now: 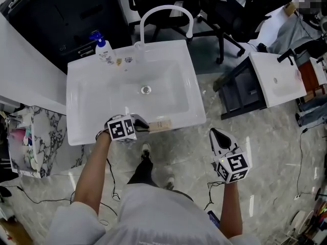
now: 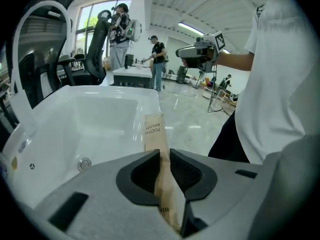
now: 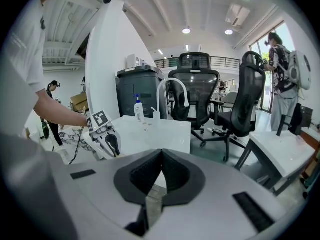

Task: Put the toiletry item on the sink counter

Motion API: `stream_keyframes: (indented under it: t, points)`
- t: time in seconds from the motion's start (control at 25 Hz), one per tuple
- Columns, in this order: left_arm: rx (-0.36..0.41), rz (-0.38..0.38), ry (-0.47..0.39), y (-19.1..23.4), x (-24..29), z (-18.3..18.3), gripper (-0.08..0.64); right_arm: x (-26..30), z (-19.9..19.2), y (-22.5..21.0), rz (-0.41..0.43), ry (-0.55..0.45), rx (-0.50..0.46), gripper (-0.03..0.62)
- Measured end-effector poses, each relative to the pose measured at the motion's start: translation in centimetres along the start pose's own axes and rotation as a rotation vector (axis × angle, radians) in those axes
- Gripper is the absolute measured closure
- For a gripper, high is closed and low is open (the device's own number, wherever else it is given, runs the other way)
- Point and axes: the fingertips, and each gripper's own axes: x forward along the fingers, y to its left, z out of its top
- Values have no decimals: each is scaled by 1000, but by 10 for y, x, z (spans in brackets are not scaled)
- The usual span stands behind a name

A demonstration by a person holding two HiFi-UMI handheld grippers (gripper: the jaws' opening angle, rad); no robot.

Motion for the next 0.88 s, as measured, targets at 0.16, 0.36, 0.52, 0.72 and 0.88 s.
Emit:
stream_keyframes:
  t: [0.16, 0.36, 0.52, 0.72, 0.88]
  points:
    - [-9, 16, -7, 4, 1, -1, 502, 1, 0, 0, -6, 2, 0, 595]
    - [-43, 32, -44, 8, 1, 2, 500, 3, -1, 1, -5, 11, 1, 595]
    - [-44, 34, -49, 7, 1, 0, 464, 6, -3, 5, -3, 12, 2, 595]
    - [-39, 55, -55, 9, -1, 1, 457, 8, -3, 8, -1, 12, 2, 595]
    - [-61, 73, -81, 12, -5, 3, 442, 7, -3, 11, 1, 14, 1, 595]
